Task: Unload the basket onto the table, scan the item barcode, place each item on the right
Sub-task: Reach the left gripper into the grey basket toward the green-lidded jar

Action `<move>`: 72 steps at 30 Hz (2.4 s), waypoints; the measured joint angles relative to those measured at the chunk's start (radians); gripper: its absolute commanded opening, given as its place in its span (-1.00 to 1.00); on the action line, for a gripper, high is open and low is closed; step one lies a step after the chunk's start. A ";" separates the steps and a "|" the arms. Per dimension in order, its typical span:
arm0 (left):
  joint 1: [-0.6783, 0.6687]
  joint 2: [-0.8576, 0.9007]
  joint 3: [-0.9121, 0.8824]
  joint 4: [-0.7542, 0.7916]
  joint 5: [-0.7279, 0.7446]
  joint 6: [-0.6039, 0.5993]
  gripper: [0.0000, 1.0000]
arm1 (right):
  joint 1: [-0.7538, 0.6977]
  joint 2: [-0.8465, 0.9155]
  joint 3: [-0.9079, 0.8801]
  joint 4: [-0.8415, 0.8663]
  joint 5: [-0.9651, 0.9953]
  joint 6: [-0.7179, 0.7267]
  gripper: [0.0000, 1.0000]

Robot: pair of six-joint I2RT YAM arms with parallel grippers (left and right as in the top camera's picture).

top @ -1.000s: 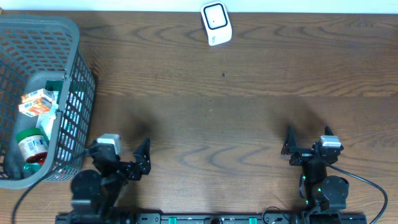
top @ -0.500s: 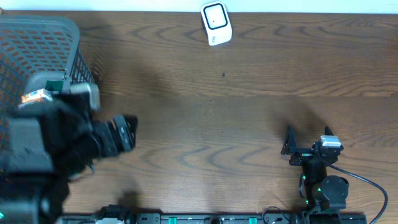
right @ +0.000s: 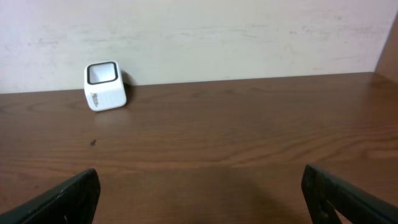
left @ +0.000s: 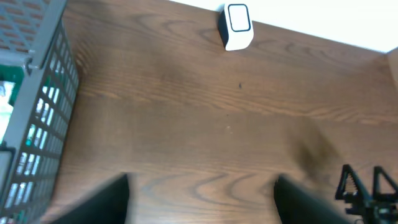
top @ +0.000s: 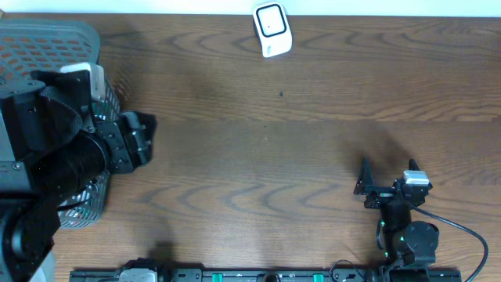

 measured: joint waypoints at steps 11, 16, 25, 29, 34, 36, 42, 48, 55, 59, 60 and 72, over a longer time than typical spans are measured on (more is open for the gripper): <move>0.000 0.001 0.000 0.016 -0.229 -0.130 -0.20 | 0.000 0.000 0.000 0.000 0.000 0.000 0.99; 0.000 0.022 0.000 0.010 -0.423 -0.206 0.56 | 0.000 0.000 0.000 0.000 0.000 0.000 0.98; 0.093 0.155 0.000 0.014 -0.589 -0.262 0.61 | 0.000 0.000 0.000 0.000 0.000 0.000 0.99; 0.228 0.219 0.000 0.022 -0.564 -0.267 0.73 | 0.000 0.000 0.000 0.000 0.000 0.000 0.99; 0.416 0.308 0.000 0.030 -0.497 -0.266 0.60 | 0.000 0.000 0.000 0.000 0.000 0.000 0.99; 0.480 0.345 0.000 0.034 -0.486 -0.257 0.58 | 0.000 0.000 0.000 0.000 0.000 0.000 0.99; 0.624 0.468 -0.005 0.016 -0.478 -0.229 0.56 | 0.000 0.000 0.000 0.000 0.000 0.000 0.99; 0.691 0.546 -0.109 0.019 -0.473 -0.191 0.66 | 0.000 0.000 0.000 0.000 0.000 0.000 0.99; 0.699 0.563 -0.267 0.127 -0.466 -0.164 0.96 | 0.000 0.000 0.000 0.000 0.000 0.000 0.99; 0.699 0.563 -0.343 0.215 -0.463 -0.120 0.96 | 0.000 0.000 0.000 0.000 0.000 0.000 0.99; 0.699 0.563 -0.360 0.228 -0.463 -0.103 0.96 | 0.000 0.000 0.000 0.000 0.000 0.000 0.99; 0.700 0.563 -0.524 0.386 -0.465 -0.047 0.90 | 0.000 0.000 0.000 0.000 0.000 0.000 0.99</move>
